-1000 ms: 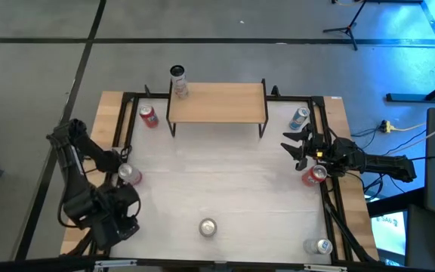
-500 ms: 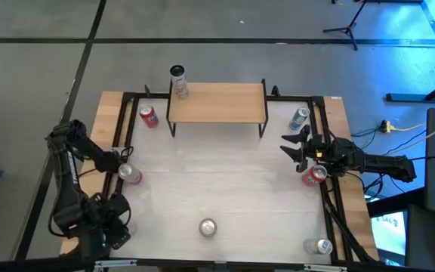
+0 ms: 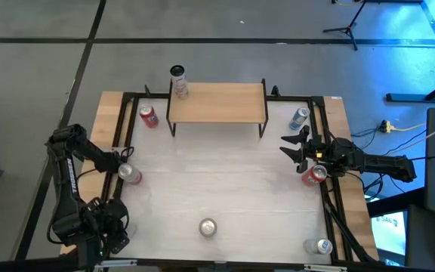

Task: Place canned beverage on shelf
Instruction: Put the white-pink soda can on the shelf

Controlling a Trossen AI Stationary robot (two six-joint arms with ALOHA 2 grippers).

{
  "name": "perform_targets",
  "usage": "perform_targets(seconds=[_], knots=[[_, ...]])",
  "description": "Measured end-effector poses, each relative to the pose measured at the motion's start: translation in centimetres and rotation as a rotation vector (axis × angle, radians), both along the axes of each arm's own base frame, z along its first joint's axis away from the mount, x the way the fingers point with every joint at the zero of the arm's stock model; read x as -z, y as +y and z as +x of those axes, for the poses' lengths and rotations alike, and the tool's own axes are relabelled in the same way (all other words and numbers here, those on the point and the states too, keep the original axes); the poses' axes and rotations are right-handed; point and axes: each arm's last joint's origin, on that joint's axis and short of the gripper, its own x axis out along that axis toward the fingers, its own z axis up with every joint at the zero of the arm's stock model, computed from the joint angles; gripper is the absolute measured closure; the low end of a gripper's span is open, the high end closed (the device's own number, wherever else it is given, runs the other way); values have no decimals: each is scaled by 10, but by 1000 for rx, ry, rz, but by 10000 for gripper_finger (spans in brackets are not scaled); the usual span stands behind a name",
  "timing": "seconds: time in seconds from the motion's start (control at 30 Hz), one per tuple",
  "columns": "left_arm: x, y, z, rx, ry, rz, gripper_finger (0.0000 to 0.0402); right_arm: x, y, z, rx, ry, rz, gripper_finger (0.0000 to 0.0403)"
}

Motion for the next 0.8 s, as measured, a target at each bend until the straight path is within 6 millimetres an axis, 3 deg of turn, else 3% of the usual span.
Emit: perform_targets(seconds=[0.37,0.8], knots=[[28,0,-2,11,75,4,63,2,0,0,0,17,1,198],[33,-1,2,-15,76,-33,63,2,0,0,2,17,1,198]])
